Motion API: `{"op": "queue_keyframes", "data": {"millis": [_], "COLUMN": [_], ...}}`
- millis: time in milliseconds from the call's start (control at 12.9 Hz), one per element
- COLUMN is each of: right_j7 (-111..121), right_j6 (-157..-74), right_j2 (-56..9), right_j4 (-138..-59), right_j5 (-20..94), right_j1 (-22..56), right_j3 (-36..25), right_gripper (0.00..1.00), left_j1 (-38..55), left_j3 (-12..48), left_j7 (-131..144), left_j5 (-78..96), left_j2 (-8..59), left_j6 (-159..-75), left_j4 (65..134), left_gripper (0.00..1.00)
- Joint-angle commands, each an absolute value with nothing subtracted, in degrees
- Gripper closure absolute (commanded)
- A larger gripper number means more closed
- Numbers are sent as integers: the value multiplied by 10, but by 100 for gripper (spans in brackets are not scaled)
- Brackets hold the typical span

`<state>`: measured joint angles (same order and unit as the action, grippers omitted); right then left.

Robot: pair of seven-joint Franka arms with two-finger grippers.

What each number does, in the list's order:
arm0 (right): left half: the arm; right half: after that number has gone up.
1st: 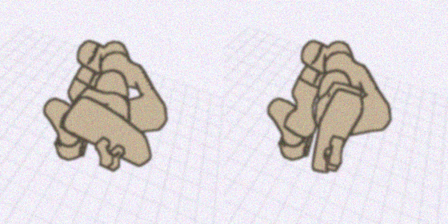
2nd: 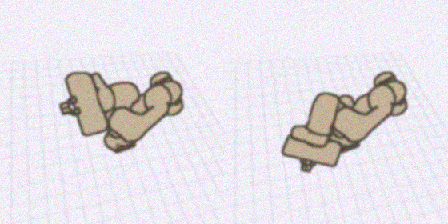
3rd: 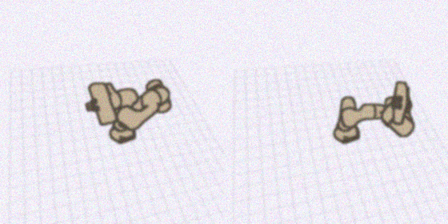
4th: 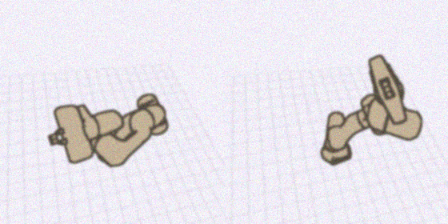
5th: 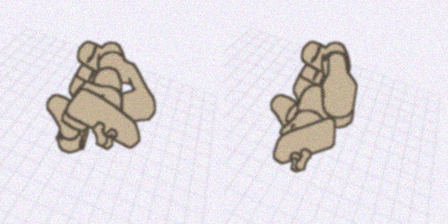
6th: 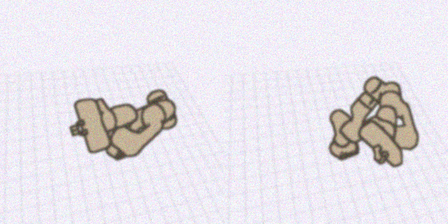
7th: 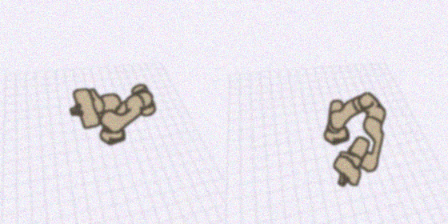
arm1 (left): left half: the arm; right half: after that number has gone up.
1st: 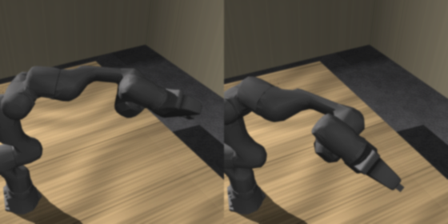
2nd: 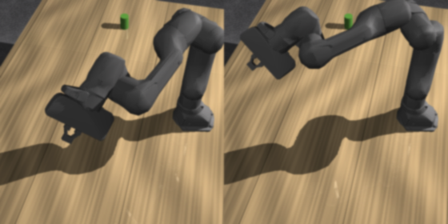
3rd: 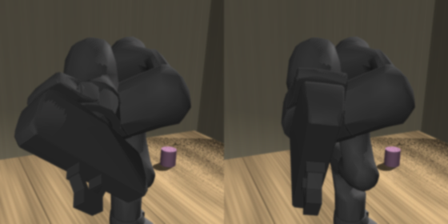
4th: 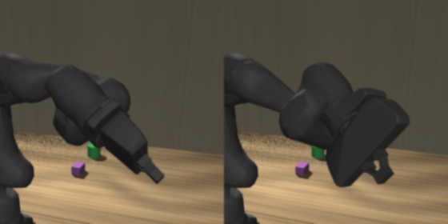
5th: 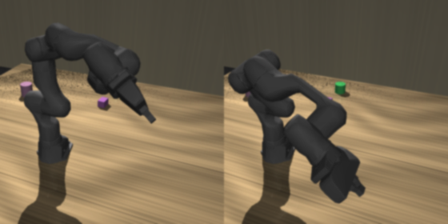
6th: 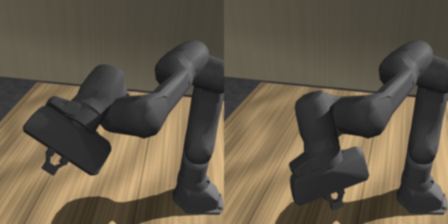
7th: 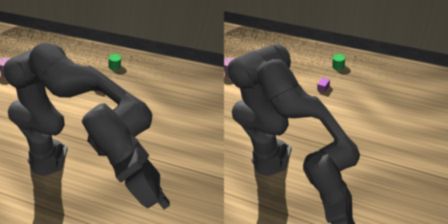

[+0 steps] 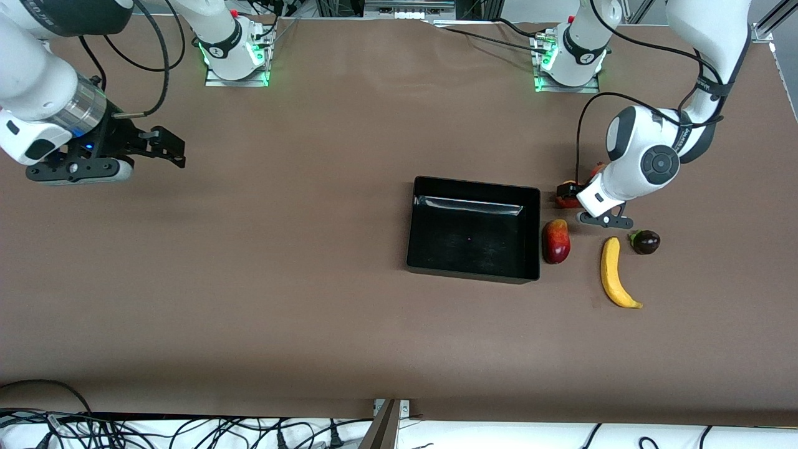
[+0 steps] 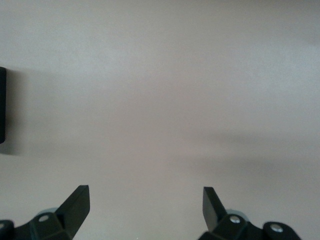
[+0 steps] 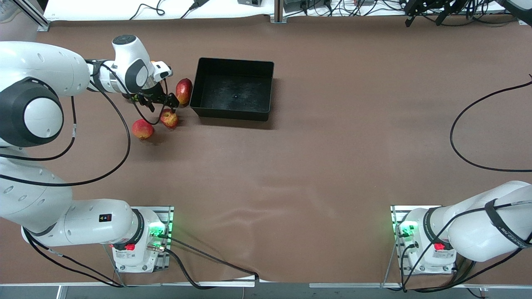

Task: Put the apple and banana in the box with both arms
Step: 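Lower the left gripper and grasp the striped red apple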

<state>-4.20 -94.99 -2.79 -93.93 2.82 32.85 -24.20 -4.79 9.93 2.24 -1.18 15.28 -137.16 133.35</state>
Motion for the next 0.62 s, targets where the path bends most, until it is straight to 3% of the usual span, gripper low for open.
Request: {"op": "queue_keyframes", "data": {"millis": [0, 311, 544], "right_j7": [2, 11, 11], "right_j6": [-958, -959, -957], "right_j2": [-10, -10, -7], "right_j4": [-957, -954, -952], "right_j5": [18, 17, 15], "right_j1": [216, -34, -47], "right_j3": [-150, 94, 112], "right_gripper": [0, 0, 0], "left_j1": [-54, -54, -54], "left_j3": [121, 122, 120], "left_j7": [66, 81, 79], "left_j5": [4, 4, -4], "left_j2": [134, 139, 161], "left_j6": [-1382, -1383, -1397], "left_j4": [1357, 1356, 1357], "left_gripper": [0, 0, 0]}}
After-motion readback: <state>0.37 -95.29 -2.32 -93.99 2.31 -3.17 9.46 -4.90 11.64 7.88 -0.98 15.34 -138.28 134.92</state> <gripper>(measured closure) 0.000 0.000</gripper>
